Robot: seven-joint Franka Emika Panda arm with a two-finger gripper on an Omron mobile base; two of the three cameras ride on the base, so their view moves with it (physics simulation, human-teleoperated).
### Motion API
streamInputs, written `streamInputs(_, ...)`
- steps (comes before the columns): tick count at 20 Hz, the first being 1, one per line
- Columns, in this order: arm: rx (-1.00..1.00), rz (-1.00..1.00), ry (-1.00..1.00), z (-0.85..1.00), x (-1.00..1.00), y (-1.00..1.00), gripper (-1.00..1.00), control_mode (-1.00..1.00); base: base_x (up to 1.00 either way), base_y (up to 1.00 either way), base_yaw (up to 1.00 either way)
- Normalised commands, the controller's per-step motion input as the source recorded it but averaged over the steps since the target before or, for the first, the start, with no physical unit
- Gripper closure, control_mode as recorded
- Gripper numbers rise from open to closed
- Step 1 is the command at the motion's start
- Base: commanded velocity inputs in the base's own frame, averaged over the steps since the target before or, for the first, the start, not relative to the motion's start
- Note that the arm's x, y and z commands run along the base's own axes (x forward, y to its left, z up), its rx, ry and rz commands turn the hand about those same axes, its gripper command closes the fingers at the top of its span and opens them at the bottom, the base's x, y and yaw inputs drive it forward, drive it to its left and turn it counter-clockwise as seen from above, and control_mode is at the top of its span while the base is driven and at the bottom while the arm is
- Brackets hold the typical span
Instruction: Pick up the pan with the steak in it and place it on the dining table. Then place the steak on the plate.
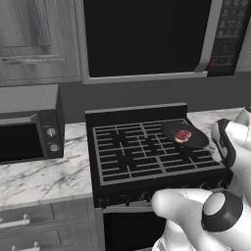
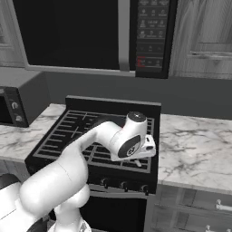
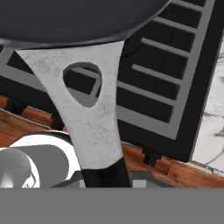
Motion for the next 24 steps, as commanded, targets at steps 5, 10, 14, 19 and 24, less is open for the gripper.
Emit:
streamInputs(5,0.00,0.20,0.00,0.38,-0.57,0.30,1.00,-1.00,0.00,0.00,0.00)
streamInputs(10,0.00,0.21,-0.01,0.27,-0.52,0.28,1.00,-1.00,0.00,0.00,0.00)
streamInputs(14,0.00,0.24,0.00,0.20,-0.52,0.25,1.00,-1.00,0.00,0.00,0.00)
streamInputs(19,0.00,0.24,-0.02,0.12,-0.48,0.25,1.00,-1.00,0.00,0.00,0.00)
streamInputs(24,0.01,0.20,-0.10,0.00,-0.38,0.42,1.00,-1.00,0.00,0.00,0.00)
